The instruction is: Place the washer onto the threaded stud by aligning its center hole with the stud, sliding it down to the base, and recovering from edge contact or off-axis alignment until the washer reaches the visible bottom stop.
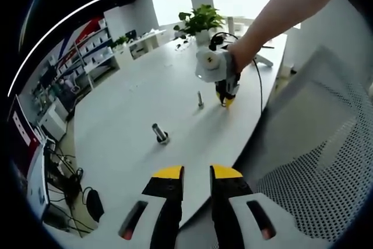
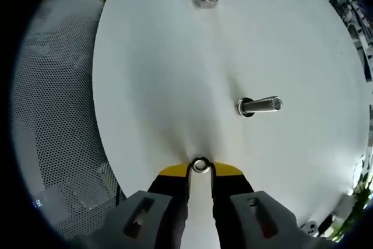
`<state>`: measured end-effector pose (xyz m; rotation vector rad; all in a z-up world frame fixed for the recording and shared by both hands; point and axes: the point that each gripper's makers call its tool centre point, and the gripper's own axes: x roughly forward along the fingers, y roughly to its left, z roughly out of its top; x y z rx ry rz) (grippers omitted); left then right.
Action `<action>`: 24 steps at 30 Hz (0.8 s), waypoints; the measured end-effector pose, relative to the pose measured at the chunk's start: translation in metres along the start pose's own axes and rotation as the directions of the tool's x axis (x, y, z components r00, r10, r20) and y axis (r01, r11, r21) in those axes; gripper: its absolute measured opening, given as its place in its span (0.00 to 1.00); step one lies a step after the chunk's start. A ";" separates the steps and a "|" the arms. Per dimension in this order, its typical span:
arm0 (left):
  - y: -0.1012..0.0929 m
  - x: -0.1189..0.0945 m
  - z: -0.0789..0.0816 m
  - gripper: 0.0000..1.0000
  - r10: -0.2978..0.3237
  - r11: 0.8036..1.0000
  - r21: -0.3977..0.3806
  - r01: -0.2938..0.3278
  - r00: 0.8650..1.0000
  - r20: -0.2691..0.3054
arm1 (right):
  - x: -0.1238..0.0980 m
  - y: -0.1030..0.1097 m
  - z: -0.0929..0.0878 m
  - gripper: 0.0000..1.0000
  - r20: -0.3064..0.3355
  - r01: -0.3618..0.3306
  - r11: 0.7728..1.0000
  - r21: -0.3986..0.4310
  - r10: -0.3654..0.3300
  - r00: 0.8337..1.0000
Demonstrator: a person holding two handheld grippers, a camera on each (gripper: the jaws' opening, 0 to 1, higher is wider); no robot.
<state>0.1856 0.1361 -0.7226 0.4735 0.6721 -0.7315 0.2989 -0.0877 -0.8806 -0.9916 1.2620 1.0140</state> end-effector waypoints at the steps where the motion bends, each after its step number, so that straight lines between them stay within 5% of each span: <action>1: 0.000 0.000 0.000 0.15 -0.001 1.000 0.000 0.001 1.000 0.001 | 0.000 0.000 0.000 0.15 0.001 0.002 1.000 0.009 -0.002 1.000; 9: 0.000 0.000 0.000 0.15 -0.001 1.000 0.001 0.001 1.000 0.002 | 0.000 0.000 0.000 0.14 0.006 0.016 0.999 0.052 -0.016 1.000; 16: 0.000 0.000 0.001 0.15 0.000 1.000 0.004 0.000 1.000 0.007 | -0.001 -0.003 0.002 0.14 0.137 0.010 0.952 0.306 -0.054 0.989; 24: 0.000 -0.001 0.002 0.15 -0.002 1.000 0.004 0.002 1.000 0.013 | -0.005 -0.001 -0.003 0.13 0.144 0.027 0.961 0.276 -0.069 0.987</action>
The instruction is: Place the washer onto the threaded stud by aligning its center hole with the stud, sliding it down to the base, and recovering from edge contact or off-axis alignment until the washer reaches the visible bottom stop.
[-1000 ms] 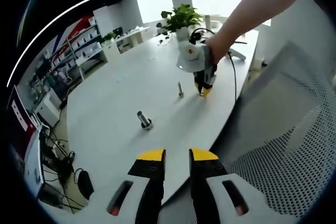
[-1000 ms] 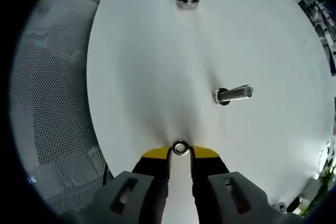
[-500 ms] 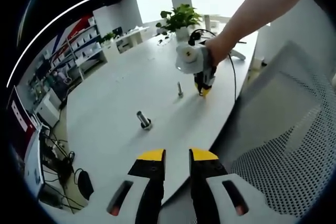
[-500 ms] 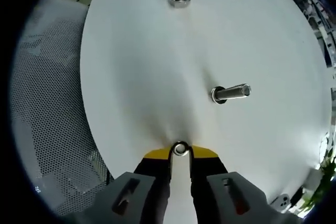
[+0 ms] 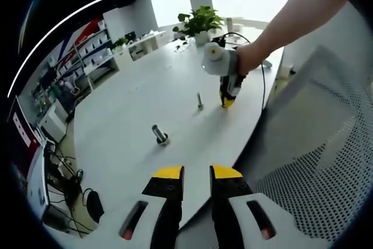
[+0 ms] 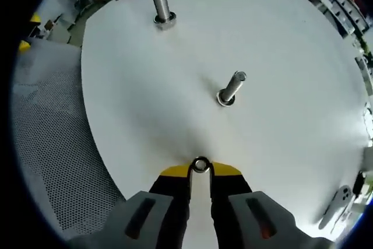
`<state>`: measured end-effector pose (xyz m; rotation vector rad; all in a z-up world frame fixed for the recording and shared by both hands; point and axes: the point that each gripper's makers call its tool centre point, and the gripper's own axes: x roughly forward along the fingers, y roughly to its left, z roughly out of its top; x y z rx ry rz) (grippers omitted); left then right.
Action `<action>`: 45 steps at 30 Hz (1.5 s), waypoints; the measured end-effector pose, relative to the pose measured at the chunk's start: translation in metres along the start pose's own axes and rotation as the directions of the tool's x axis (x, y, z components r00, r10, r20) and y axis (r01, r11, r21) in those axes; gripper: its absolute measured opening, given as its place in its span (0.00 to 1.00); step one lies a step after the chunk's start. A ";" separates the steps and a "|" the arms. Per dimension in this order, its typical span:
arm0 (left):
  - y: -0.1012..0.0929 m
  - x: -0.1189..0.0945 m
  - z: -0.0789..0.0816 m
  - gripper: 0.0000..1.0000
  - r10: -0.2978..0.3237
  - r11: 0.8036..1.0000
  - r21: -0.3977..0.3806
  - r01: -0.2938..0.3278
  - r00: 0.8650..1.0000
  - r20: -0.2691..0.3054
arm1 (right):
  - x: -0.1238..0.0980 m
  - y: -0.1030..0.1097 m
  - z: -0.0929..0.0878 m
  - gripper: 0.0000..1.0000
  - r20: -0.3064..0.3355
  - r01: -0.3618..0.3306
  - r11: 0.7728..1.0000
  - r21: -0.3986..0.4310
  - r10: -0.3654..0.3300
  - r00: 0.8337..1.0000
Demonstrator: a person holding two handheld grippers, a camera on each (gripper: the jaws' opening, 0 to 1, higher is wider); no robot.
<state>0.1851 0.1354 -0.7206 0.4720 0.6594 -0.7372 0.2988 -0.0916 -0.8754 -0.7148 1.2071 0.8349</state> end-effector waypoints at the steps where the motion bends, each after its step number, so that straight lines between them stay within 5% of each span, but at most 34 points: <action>1: 0.000 0.000 0.000 0.15 0.001 1.000 0.001 -0.001 1.000 0.002 | -0.003 -0.001 0.001 0.13 0.007 0.000 1.000 0.011 0.000 1.000; 10: 0.000 -0.001 0.001 0.15 0.001 1.000 0.003 -0.001 1.000 0.005 | -0.036 -0.016 0.039 0.13 0.162 0.058 0.998 0.026 -0.061 0.985; 29: 0.001 -0.001 0.001 0.15 0.006 1.000 0.006 -0.006 1.000 0.005 | -0.053 -0.023 0.081 0.14 0.239 0.122 0.990 -0.065 -0.103 0.965; 45: 0.001 0.000 0.000 0.15 0.007 1.000 0.002 -0.007 1.000 0.003 | -0.041 -0.026 0.086 0.14 0.215 0.119 0.989 -0.089 -0.098 0.972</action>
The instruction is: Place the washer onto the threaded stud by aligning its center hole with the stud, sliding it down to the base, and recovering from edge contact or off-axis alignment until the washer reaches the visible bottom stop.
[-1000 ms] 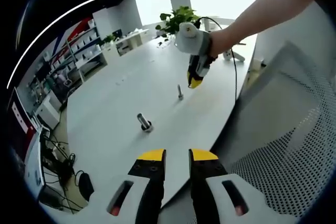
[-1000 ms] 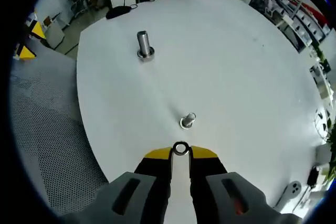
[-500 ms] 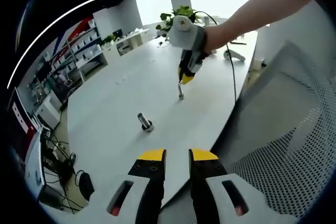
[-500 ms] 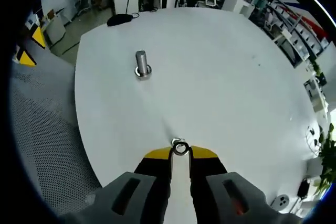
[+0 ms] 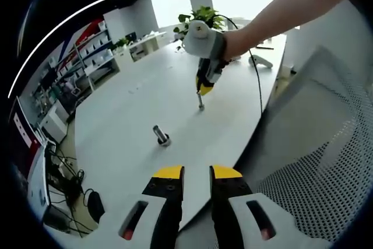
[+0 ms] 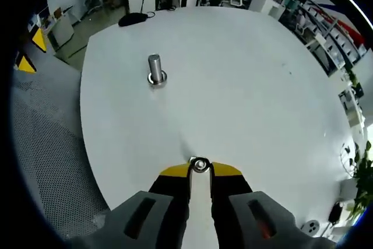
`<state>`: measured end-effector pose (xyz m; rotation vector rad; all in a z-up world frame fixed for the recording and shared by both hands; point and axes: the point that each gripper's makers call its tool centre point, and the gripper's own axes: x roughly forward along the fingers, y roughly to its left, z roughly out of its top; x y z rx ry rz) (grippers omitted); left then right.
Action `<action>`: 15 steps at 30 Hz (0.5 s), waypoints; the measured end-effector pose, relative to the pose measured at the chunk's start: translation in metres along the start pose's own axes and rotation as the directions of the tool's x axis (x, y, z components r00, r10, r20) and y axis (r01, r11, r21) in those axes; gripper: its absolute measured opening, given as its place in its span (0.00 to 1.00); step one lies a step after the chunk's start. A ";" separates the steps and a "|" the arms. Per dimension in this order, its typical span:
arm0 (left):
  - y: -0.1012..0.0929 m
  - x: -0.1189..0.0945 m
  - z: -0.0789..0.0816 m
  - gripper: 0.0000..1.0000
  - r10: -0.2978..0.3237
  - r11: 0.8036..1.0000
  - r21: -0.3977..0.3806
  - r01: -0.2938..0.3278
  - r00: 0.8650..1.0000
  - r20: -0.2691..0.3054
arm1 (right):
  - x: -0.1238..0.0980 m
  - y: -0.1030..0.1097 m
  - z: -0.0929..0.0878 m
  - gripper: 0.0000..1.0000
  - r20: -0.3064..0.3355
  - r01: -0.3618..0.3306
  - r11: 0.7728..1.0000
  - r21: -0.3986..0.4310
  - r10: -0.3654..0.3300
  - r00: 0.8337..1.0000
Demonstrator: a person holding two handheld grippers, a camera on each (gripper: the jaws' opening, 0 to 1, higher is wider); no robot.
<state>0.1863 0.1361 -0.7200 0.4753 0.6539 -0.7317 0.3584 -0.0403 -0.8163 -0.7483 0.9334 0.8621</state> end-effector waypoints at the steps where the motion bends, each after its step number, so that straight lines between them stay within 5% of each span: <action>1: 0.000 0.000 0.000 0.15 0.000 1.000 0.000 0.000 1.000 -0.001 | 0.001 0.000 0.000 0.14 -0.002 -0.001 1.000 0.000 0.001 1.000; 15: 0.000 0.000 -0.001 0.15 0.002 1.000 -0.002 -0.002 1.000 -0.003 | 0.026 0.003 -0.012 0.14 -0.055 -0.040 0.999 0.027 0.041 0.998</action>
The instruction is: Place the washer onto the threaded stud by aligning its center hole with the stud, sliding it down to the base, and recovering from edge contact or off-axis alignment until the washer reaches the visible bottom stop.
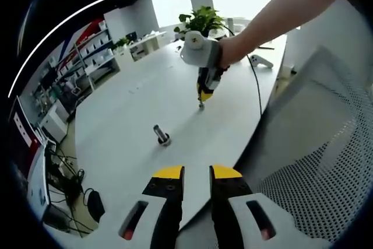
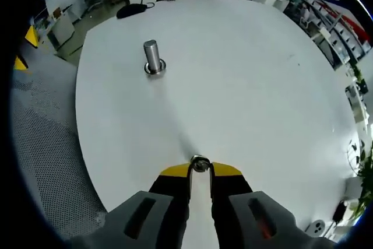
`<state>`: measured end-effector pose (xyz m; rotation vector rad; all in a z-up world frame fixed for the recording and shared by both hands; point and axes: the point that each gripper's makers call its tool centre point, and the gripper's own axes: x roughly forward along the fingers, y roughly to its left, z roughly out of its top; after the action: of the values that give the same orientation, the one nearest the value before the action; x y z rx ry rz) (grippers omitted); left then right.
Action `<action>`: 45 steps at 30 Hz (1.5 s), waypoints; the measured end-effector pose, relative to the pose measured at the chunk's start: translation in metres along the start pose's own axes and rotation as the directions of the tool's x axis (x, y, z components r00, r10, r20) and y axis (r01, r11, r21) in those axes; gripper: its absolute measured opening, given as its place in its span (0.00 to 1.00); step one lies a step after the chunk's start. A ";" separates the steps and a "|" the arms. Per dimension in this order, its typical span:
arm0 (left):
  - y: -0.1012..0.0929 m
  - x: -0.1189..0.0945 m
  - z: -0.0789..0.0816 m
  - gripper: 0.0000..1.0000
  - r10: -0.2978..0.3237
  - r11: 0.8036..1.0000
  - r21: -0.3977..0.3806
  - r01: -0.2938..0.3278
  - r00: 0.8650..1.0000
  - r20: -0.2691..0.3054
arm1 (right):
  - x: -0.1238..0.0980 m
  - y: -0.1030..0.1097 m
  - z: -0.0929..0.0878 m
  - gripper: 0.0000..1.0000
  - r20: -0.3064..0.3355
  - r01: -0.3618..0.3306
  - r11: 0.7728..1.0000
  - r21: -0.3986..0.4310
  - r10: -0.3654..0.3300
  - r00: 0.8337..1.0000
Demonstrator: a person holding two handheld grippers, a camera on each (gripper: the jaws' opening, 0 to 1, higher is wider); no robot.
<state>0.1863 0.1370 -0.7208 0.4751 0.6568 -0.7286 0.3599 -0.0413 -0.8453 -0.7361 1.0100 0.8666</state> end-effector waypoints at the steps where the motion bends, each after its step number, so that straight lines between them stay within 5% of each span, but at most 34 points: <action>1: 0.000 0.000 0.000 0.15 -0.001 1.000 -0.001 0.001 1.000 -0.001 | 0.001 0.001 0.000 0.14 -0.003 -0.002 1.000 -0.001 0.002 1.000; 21: 0.003 0.000 -0.001 0.15 0.015 1.000 -0.009 -0.015 1.000 -0.006 | 0.021 0.001 -0.007 0.16 -0.037 -0.006 1.000 0.024 0.007 0.999; 32: 0.004 -0.001 -0.001 0.15 0.018 1.000 -0.010 -0.018 1.000 -0.005 | 0.005 0.004 -0.018 0.23 -0.014 0.015 0.997 0.080 -0.014 1.000; 45: 0.002 -0.001 0.004 0.16 0.010 1.000 -0.017 -0.010 1.000 0.020 | -0.053 0.012 -0.013 0.29 0.197 0.017 0.956 0.292 -0.077 0.977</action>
<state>0.1881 0.1363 -0.7167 0.4549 0.6409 -0.7173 0.3300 -0.0610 -0.8029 -0.4101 0.9040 0.7176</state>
